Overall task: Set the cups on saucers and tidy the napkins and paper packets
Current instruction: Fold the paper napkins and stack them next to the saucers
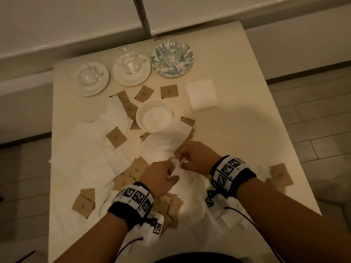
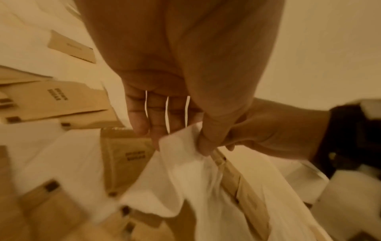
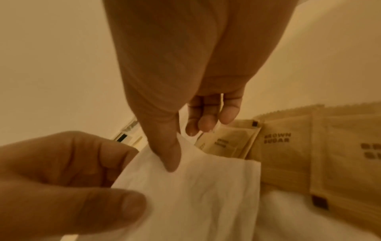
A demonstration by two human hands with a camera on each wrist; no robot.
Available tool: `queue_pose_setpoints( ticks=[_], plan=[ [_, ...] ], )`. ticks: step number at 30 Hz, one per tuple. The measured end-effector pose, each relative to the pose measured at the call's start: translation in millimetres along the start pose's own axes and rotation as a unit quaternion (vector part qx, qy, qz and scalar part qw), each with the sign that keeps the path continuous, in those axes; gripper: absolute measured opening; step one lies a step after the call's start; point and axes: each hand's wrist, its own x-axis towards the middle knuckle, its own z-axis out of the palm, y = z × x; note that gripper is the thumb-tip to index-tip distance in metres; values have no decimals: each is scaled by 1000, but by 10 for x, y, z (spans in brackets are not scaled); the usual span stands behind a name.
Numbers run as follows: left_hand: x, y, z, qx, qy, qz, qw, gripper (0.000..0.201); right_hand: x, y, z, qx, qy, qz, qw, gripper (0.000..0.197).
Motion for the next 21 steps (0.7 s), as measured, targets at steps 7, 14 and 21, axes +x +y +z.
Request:
queue_pose_setpoints(
  ticks=[7,14,21],
  plan=[
    [111,266,-583,-75,77,76,991,15,-94,24,-492,159,100,59,980,24],
    [339,720,-1278,-16,112,165,980,13,-18,-414,-1115,55,142,-37,988,33],
    [347,709,-1671,65,131,170,974,15,-136,-330,-1480,-2,133,26,991,15]
  ],
)
